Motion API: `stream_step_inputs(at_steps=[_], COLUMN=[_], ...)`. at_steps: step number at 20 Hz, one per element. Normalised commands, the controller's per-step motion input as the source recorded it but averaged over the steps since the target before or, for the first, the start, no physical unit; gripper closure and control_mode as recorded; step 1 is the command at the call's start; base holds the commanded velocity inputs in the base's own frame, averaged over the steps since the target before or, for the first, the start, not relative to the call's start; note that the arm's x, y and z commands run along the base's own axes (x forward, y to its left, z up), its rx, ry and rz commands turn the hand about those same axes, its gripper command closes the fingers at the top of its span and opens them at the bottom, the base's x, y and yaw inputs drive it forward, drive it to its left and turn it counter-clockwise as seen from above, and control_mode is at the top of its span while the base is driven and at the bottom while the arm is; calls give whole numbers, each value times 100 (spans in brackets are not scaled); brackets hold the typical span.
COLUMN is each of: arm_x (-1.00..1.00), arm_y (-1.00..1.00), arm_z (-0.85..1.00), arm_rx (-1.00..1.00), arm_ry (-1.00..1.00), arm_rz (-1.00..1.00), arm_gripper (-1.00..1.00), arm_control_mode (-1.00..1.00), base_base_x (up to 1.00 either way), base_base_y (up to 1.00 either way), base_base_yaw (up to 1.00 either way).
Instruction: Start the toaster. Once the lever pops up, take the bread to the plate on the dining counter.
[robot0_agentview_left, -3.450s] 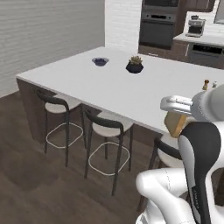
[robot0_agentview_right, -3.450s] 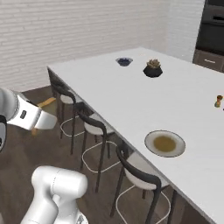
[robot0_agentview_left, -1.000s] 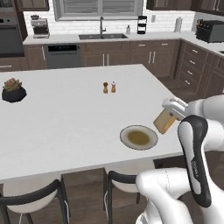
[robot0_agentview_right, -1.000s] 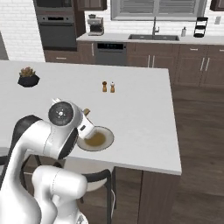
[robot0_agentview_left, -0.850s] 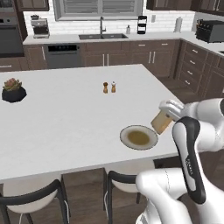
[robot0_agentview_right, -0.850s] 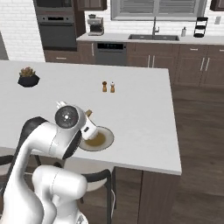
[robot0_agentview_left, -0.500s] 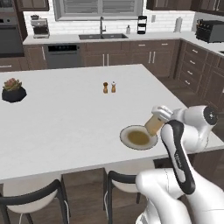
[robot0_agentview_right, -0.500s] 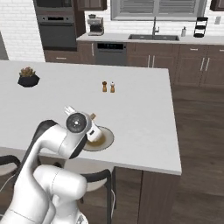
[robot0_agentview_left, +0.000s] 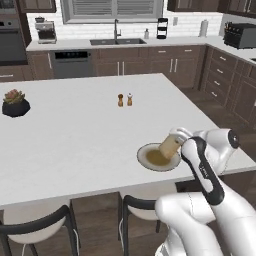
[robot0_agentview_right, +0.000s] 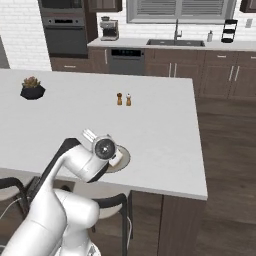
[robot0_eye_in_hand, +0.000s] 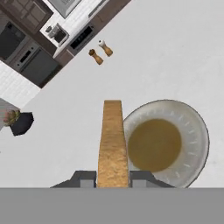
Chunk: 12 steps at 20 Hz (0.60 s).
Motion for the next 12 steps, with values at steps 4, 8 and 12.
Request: stream_step_inputs(at_steps=[4, 8, 12], arm_x=[67, 59, 26], arm_y=[1, 6, 17], arm_z=[-44, -55, -58], arm_rx=[0, 0, 0], arm_ry=[0, 3, 3], arm_rz=[5, 3, 7], arm_gripper=[100, 100, 100], arm_control_mode=[-100, -100, -100], base_base_x=[0, 0, 0], base_base_y=[0, 0, 0], base_base_yaw=[0, 0, 0])
